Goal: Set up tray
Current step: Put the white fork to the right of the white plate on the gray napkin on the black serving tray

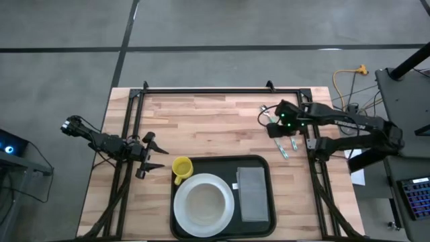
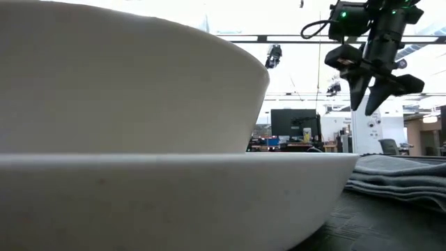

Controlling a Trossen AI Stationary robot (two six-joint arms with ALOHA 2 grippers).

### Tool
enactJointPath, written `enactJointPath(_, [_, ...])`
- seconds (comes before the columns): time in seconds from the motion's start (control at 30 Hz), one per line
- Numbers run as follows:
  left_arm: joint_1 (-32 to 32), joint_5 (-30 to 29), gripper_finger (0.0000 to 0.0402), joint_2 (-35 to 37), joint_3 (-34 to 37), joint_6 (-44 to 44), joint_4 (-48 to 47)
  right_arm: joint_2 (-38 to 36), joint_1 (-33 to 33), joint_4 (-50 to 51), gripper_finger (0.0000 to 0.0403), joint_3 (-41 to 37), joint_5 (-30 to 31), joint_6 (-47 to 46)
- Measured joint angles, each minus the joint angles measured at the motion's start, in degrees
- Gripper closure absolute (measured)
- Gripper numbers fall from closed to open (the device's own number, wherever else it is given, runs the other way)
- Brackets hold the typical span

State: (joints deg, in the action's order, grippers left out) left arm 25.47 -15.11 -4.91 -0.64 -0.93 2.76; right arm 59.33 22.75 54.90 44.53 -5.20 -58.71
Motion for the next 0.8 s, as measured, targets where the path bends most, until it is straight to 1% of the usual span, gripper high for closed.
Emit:
enactJointPath(0.03, [0.0, 0.0, 0.0178, 0.0, 0.0, 0.0, 0.0, -0.5, 0.1, 0.1, 0.0262, 0.0, 0.8, -0.9])
enactJointPath(0.13, [0.0, 0.0, 0.0178, 0.0, 0.0, 0.0, 0.0, -1.2, 1.5, 1.8, 0.0262, 0.0, 2.9, 0.6])
enactJointPath(0.27, [0.0, 0.0, 0.0178, 0.0, 0.0, 0.0, 0.0, 0.2, 4.1, 13.6, 0.0268, 0.0, 6.3, -2.9])
enactJointPath(0.37, [0.0, 0.0, 0.0178, 0.0, 0.0, 0.0, 0.0, 1.6, 5.7, 18.2, 0.0271, 0.0, 7.3, -0.5])
enactJointPath(0.6, [0.0, 0.0, 0.0178, 0.0, 0.0, 0.0, 0.0, 5.4, 10.0, 17.0, 0.0263, 0.0, 6.9, 5.5])
enactJointPath(0.8, [0.0, 0.0, 0.0178, 0.0, 0.0, 0.0, 0.0, 8.7, 14.6, 11.2, 0.0264, 0.0, 6.7, 10.0])
